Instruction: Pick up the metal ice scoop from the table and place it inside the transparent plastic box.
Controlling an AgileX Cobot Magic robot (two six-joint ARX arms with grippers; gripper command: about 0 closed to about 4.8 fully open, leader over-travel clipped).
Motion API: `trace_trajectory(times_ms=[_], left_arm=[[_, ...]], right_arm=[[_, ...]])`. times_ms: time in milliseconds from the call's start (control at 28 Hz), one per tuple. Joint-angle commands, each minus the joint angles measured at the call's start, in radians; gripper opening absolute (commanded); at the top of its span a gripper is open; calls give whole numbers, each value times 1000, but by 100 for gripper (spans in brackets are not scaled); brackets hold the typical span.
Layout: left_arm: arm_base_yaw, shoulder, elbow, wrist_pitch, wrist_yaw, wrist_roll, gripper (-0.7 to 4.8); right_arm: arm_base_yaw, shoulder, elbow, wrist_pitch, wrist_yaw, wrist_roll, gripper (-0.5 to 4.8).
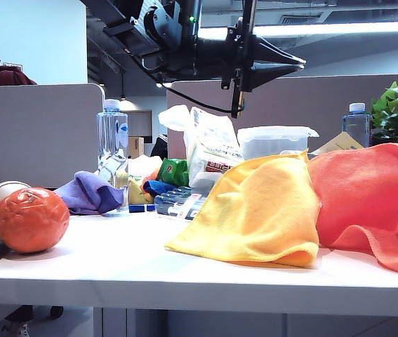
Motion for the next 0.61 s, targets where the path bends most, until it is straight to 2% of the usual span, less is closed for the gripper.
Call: trace_trajectory(times_ms=[36,107,214,286,357,536,607], left_arm=[[16,-54,3,-192,-2,160,-6],[22,-97,3,-345,-74,310,-6],[22,-195,3,-629,-313,592,-6],[16,-262,-3,-740,-439,713,-6],[12,-332,-20,-780,-506,779,-6],[12,-503,-90,-785,-644,789,-6],[12,-581,-125,-787,-735,812,-6]], right_arm=[[3,37,3,33,-83,27,-2],[4,58,3,53,-125,34,-2],[5,80,3,94,-167,56,-2],[5,88,3,127,-185,60,-2],[5,94,3,166,-193,84,-2],[39,109,3,243,-230,139,-2],[80,121,3,259,-227,139,-2]])
